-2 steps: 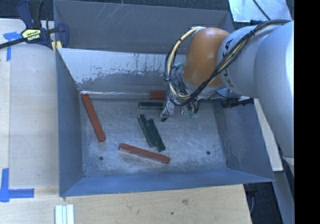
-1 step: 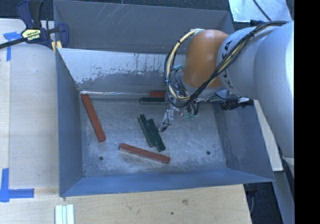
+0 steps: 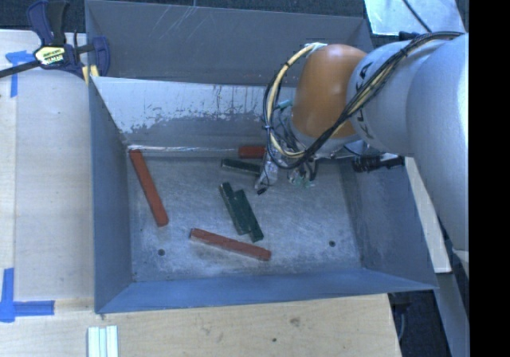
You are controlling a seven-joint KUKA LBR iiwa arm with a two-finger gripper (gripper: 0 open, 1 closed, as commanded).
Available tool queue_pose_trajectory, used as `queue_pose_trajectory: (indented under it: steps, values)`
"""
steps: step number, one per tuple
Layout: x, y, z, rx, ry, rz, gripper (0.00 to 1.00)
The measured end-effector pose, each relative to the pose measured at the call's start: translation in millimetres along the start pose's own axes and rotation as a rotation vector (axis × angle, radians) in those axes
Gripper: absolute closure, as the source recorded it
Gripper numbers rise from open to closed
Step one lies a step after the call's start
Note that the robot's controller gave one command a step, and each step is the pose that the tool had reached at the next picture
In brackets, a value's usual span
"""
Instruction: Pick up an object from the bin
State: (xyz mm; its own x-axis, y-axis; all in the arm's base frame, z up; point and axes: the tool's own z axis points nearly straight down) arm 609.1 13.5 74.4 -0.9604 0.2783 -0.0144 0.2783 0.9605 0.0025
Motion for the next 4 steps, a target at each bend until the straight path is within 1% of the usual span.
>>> queue_pose_trajectory:
  steps: [1, 2, 3, 4]
  values:
    - [-16.5, -40, -11, 0.003, 0.008, 0.018, 1.00]
    - [-15.0, -38, -10, 0.002, 0.010, 0.013, 0.00]
    - [-9.1, 14, -3, 0.000, 0.010, 0.014, 0.00]
    - [-10.0, 11, -3, 0.002, 0.010, 0.016, 1.00]
